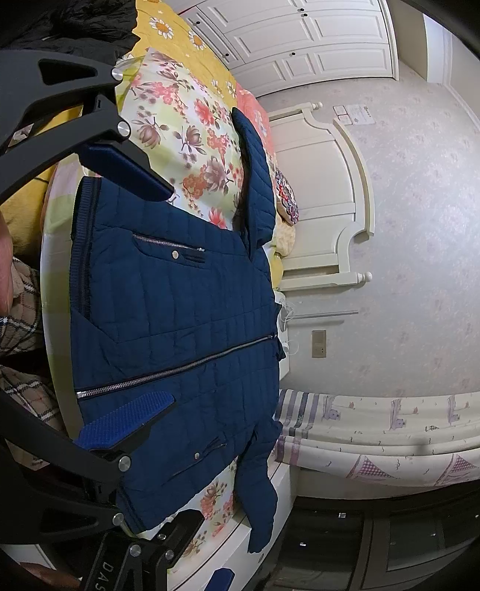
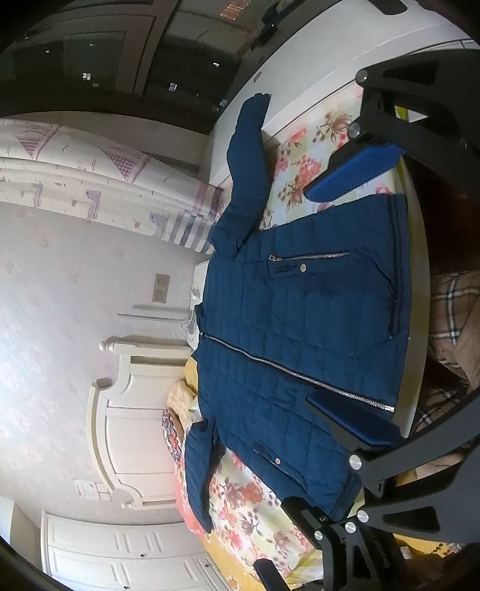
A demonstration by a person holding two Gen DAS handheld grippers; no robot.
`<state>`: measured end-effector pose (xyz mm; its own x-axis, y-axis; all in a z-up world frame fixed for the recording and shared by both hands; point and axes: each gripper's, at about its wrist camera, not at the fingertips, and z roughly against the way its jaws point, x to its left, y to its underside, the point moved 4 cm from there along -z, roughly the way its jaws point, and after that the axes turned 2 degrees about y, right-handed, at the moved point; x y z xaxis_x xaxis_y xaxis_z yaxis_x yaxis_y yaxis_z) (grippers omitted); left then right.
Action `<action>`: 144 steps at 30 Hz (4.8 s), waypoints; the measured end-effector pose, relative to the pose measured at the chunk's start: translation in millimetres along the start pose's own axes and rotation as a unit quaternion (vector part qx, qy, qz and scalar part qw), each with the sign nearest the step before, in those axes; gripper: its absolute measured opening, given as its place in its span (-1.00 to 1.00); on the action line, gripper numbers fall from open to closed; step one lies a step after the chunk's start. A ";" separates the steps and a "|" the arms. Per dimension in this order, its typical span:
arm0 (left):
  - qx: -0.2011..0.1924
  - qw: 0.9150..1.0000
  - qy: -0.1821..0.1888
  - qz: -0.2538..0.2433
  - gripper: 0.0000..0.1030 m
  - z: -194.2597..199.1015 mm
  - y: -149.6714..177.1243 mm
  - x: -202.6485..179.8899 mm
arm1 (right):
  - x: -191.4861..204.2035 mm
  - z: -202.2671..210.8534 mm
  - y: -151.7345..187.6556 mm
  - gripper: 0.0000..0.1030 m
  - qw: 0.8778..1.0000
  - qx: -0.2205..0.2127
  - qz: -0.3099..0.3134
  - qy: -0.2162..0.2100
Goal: Fold large clothes
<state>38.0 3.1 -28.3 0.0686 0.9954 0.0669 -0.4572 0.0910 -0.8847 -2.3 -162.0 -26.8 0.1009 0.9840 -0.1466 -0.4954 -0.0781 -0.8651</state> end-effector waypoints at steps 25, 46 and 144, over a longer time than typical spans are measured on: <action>0.009 1.000 0.002 -0.002 0.91 -1.0 -0.6 -0.7 | 11.6 -12.2 11.1 0.96 0.993 0.050 -0.026 -0.107; 0.015 1.000 0.002 -0.001 0.91 -5.5 3.0 -0.7 | 10.3 -16.9 14.4 0.96 0.994 0.050 -0.019 -0.097; 0.191 0.973 0.085 0.102 0.91 -377.4 -38.1 48.9 | 113.0 -357.7 -173.1 0.18 0.961 0.080 0.026 -0.262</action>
<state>393.5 36.9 -165.4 0.0726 0.9777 -0.1969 -0.7711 -0.0702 -0.6328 403.5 -94.4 -65.2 -0.3557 0.9280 0.1110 -0.6182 -0.1445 -0.7726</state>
